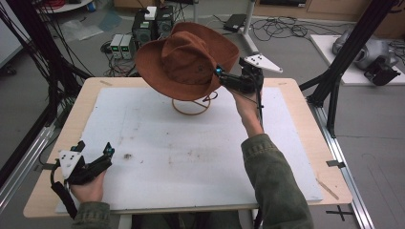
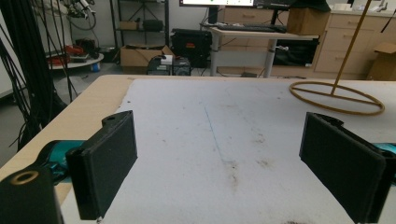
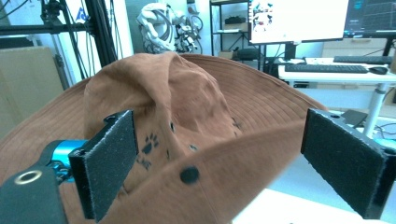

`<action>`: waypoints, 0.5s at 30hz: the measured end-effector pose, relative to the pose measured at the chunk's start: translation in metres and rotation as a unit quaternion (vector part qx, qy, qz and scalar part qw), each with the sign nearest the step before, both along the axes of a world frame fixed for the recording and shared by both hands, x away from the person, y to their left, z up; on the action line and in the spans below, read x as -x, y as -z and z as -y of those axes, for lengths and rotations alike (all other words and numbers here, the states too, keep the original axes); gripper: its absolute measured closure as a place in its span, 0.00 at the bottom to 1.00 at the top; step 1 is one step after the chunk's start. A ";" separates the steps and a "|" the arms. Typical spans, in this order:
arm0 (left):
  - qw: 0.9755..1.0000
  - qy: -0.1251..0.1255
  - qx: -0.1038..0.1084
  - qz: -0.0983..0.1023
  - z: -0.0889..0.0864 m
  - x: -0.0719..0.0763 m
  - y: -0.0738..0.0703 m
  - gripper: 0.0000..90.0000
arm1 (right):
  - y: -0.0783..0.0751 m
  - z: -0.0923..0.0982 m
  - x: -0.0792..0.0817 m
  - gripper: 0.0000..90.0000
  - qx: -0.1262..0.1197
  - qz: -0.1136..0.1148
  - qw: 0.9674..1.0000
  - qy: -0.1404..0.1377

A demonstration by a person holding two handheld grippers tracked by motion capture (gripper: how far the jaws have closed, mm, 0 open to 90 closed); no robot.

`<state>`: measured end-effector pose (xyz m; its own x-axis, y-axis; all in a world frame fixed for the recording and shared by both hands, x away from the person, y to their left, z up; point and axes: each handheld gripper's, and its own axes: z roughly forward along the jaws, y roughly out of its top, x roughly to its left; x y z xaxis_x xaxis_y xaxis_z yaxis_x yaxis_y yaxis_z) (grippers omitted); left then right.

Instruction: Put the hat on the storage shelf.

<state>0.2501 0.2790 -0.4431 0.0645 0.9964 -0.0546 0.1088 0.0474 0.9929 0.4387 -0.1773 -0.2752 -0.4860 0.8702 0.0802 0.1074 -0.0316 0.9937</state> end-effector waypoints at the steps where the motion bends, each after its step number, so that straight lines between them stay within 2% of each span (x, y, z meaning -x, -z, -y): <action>1: 1.000 0.001 0.000 0.000 0.000 0.000 0.000 0.13 | 0.001 0.002 0.002 0.12 0.001 0.001 1.000 0.003; 8: 1.000 0.003 0.001 0.000 0.001 -0.001 0.000 0.13 | 0.008 0.022 0.024 0.12 0.009 0.012 1.000 0.023; 15: 1.000 0.005 0.003 -0.001 0.002 -0.001 0.000 0.13 | 0.026 0.042 0.048 0.12 0.006 0.021 0.999 0.047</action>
<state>0.2511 0.2771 -0.4429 0.0738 0.9954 -0.0615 0.1105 0.0531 0.9925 0.3911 -0.2191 -0.3016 -0.4058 0.9126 0.0504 0.0618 -0.0276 0.9977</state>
